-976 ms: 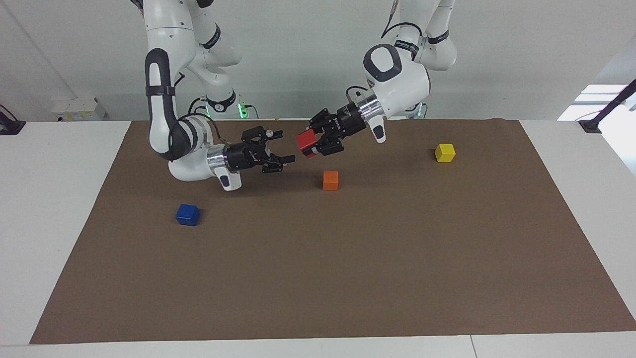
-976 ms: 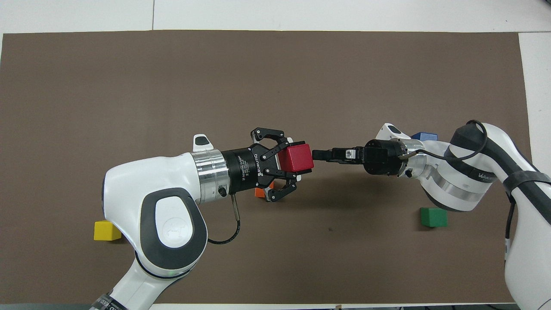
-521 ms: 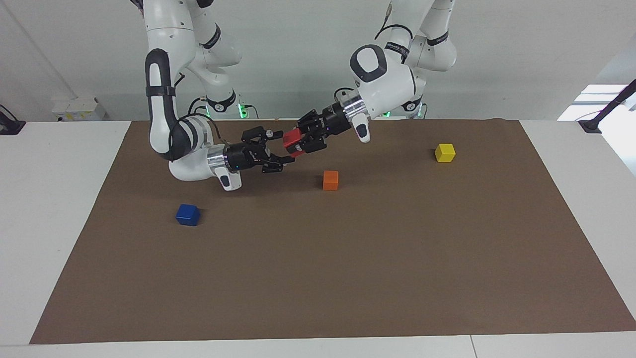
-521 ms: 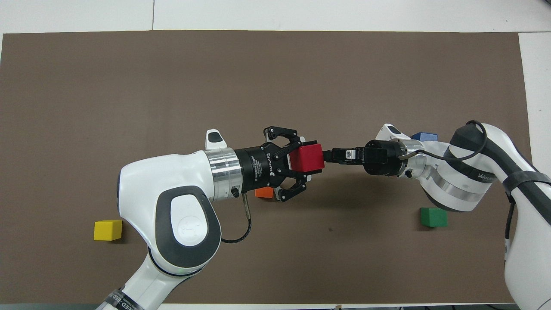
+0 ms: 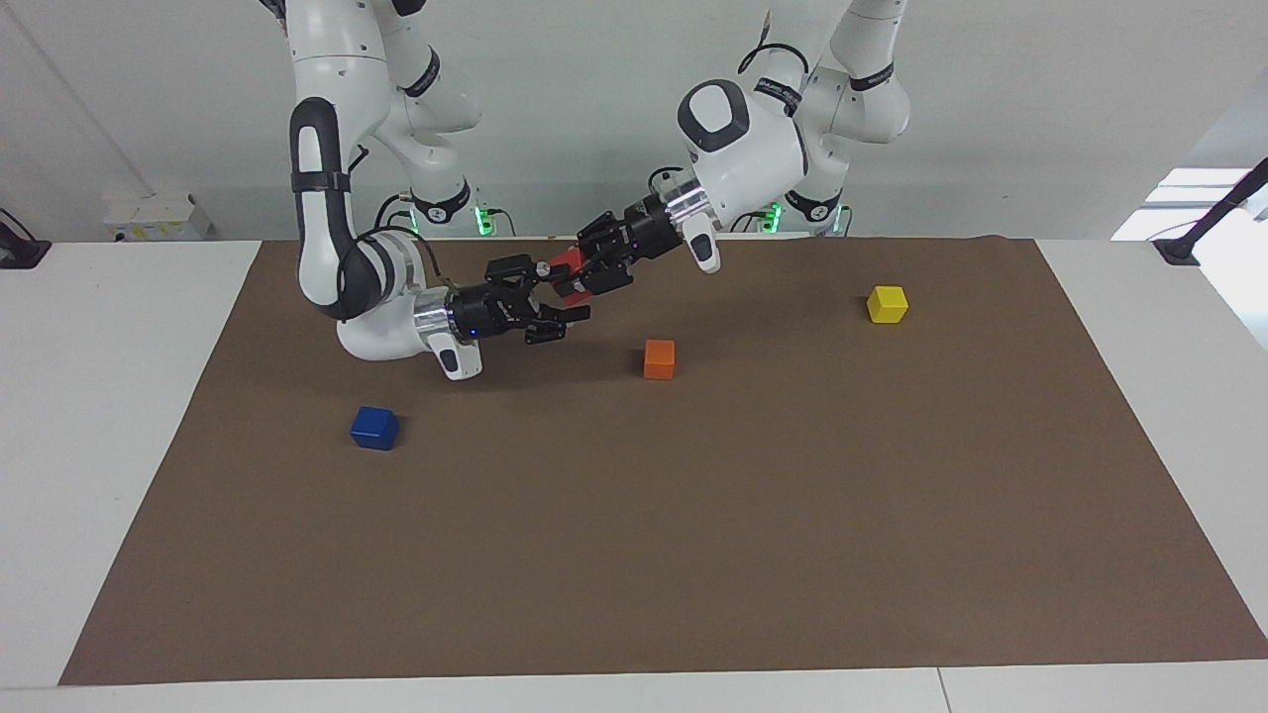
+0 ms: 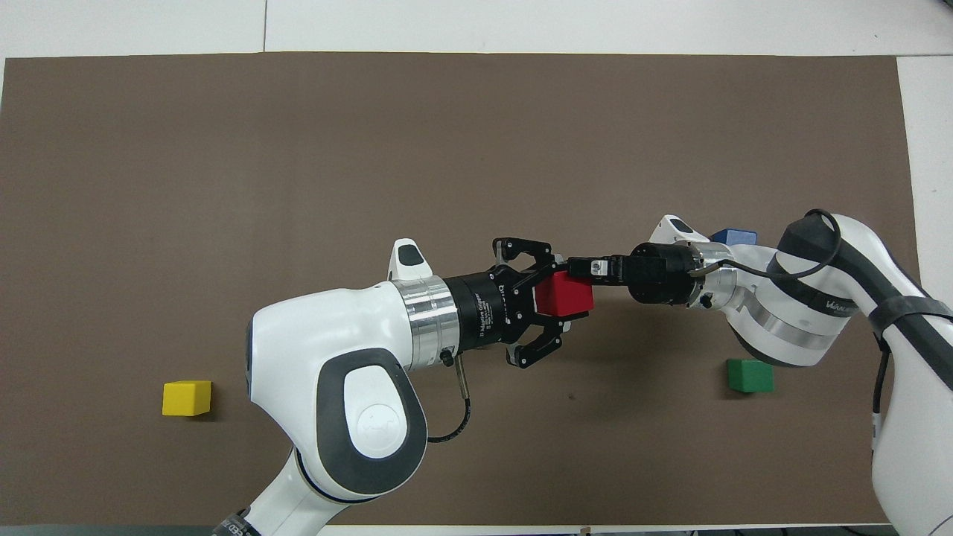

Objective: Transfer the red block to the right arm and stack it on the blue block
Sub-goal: 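Carry the red block toward the right gripper and insert it between fingers, then close the right gripper on the red block and open the left gripper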

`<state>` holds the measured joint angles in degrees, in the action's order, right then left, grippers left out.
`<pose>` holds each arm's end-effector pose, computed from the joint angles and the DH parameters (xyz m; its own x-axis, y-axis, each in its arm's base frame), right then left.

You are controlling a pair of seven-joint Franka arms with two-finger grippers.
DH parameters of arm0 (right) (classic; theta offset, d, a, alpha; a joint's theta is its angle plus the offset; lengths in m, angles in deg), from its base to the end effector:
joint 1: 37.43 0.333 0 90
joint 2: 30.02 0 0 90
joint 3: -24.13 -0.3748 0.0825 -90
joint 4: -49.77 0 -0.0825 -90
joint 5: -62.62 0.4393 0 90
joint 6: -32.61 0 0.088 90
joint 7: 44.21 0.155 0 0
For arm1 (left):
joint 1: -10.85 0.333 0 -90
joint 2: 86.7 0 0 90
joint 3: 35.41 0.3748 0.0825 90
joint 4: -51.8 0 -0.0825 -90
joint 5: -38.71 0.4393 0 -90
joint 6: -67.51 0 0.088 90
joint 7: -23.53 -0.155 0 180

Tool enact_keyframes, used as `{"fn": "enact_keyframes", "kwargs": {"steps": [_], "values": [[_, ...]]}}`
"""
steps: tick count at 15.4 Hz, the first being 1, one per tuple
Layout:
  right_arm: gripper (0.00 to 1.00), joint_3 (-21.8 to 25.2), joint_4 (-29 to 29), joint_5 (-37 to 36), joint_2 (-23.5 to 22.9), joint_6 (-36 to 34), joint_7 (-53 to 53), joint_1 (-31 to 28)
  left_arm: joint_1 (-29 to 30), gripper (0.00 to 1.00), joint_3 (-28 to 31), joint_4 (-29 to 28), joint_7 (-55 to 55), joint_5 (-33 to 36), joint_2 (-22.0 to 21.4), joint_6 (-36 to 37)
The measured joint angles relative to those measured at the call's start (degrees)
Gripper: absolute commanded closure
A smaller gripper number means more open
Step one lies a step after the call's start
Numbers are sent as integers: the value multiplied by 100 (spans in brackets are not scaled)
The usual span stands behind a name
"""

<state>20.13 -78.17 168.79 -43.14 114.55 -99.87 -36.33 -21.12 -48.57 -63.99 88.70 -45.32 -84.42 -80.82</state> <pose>0.5667 0.2088 0.3704 0.9947 -0.0688 0.0759 0.0929 0.2926 -0.9517 0.4766 -0.4857 0.4867 0.1637 0.4619 -0.8717 0.9766 0.0488 0.2093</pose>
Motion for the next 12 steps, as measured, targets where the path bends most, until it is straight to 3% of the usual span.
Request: {"fn": "enact_keyframes", "kwargs": {"steps": [1, 2, 3, 12], "values": [[66, 8, -3, 15, 0, 7, 0, -3, -3, 100, -9, 13, -4, -14, 37, -45], [91, 18, -8, 37, -1, 10, 0, -8, -4, 100, -22, 51, -4, -32, 72, -76], [100, 27, -10, 61, -1, 2, 0, -20, -4, 100, -30, 93, -4, -74, 109, -87], [100, 32, -13, 65, 9, 51, 15, -50, -7, 100, -39, 178, -4, -91, 195, -96]]}}
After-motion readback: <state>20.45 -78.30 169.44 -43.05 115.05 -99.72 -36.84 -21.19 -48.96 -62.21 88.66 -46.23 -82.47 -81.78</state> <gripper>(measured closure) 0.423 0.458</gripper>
